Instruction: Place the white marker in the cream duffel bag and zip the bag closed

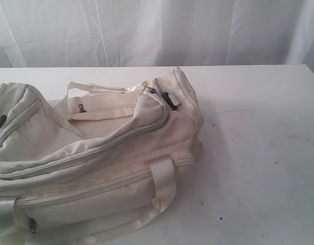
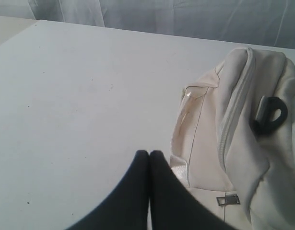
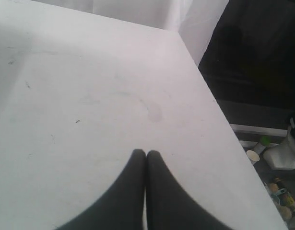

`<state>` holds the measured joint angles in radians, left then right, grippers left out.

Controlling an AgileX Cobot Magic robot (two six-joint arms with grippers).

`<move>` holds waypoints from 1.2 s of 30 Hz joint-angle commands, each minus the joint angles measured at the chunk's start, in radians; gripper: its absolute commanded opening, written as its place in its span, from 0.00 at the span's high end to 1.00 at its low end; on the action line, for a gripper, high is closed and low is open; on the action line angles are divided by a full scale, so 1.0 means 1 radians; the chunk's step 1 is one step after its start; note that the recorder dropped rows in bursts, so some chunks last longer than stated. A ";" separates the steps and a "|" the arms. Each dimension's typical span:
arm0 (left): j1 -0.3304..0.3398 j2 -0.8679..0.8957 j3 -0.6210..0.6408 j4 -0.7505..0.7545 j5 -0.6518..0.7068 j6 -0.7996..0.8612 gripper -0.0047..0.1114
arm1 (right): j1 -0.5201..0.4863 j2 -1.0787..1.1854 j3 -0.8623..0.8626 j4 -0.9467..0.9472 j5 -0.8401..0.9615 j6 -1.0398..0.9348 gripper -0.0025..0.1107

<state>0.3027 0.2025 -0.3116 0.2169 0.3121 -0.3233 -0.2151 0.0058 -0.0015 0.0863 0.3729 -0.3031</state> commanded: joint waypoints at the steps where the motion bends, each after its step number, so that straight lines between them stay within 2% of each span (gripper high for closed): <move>1: 0.004 -0.005 0.043 -0.035 -0.021 -0.007 0.96 | -0.005 -0.005 0.002 -0.008 -0.001 0.002 0.98; 3: 0.004 -0.020 0.105 -0.109 -0.084 -0.019 0.96 | -0.005 -0.005 0.002 -0.008 -0.001 0.002 0.98; 5: 0.004 -0.051 0.202 -0.251 -0.218 -0.055 0.96 | -0.005 -0.005 0.002 -0.008 -0.001 0.002 0.98; 6: 0.004 -0.070 0.246 -0.272 -0.275 -0.084 0.96 | -0.005 -0.005 0.002 -0.008 -0.001 0.002 0.98; 8: -0.061 -0.084 0.298 -0.241 -0.312 -0.080 0.96 | -0.005 -0.005 0.002 -0.008 -0.001 0.002 0.98; 9: -0.156 -0.086 0.312 -0.217 -0.312 -0.077 0.96 | -0.005 -0.005 0.002 -0.005 -0.001 0.002 0.98; 10: -0.182 -0.086 0.312 -0.208 -0.305 -0.065 0.96 | -0.005 -0.005 0.002 -0.005 -0.001 0.002 0.98; 11: -0.222 -0.093 0.312 -0.208 -0.203 0.030 0.96 | -0.005 -0.005 0.002 -0.005 -0.001 0.002 0.98; 14: -0.227 -0.132 0.312 -0.210 -0.086 0.170 0.96 | -0.005 -0.005 0.002 -0.005 -0.001 0.002 0.98; 17: -0.227 -0.170 0.312 -0.228 -0.078 0.087 0.96 | -0.005 -0.005 0.002 -0.005 -0.001 0.002 0.98; 30: -0.227 -0.179 0.312 -0.228 -0.081 0.090 0.96 | -0.005 -0.005 0.002 -0.005 -0.001 0.002 0.98; 36: -0.227 -0.179 0.312 -0.228 -0.040 0.092 0.96 | -0.005 -0.005 0.002 -0.005 -0.001 0.002 0.98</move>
<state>0.0830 0.0280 -0.0033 0.0000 0.2573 -0.2277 -0.2151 0.0058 -0.0015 0.0863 0.3797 -0.3031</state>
